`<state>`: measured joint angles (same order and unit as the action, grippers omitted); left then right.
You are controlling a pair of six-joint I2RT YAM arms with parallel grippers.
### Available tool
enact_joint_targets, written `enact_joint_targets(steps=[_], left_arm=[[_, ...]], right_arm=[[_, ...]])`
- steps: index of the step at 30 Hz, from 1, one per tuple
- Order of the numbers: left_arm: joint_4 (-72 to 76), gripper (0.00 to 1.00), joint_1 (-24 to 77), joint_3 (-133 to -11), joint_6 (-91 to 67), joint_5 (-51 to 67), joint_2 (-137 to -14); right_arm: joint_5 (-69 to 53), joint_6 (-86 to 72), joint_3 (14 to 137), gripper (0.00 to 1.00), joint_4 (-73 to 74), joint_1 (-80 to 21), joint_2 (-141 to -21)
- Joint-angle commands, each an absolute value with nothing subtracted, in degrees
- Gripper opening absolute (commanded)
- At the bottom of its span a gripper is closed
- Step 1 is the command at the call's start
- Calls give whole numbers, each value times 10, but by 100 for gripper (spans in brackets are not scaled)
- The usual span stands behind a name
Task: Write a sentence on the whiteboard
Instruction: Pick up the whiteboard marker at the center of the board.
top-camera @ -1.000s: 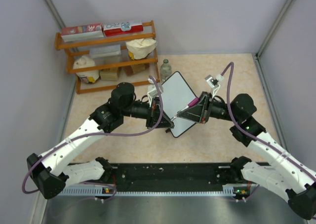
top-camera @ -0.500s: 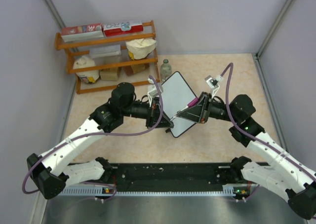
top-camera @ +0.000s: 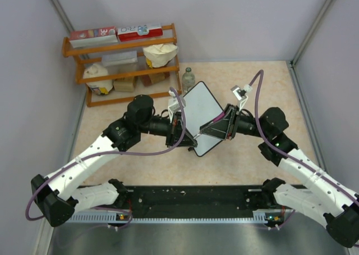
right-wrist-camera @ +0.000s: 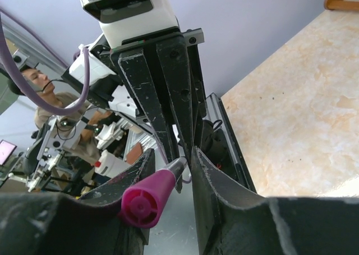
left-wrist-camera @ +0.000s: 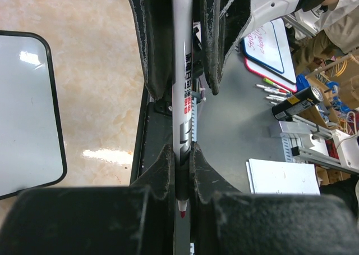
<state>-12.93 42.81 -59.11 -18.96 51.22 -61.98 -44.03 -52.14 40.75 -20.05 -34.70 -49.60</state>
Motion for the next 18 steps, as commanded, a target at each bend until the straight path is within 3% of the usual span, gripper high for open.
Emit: enact_joint_targets(steps=[1,4,5,7,18], left_arm=[[-94,0,431,-586,-185,538,-606],[-91,0,432,-586,-186,540,-608],[-89,0,431,-585,-187,541,-607],[-88,0,431,-585,-188,539,-608],[-98,0,431,-584,-180,526,-600]], right_arm=[[-448,-530,405,31,-237,-345,-498],[-453,-533,406,22,-236,-345,-503],[-457,-534,409,12,-236,-345,-506],[-464,-533,413,4,-229,-345,-513],[-463,-509,410,0,-200,-349,-505]])
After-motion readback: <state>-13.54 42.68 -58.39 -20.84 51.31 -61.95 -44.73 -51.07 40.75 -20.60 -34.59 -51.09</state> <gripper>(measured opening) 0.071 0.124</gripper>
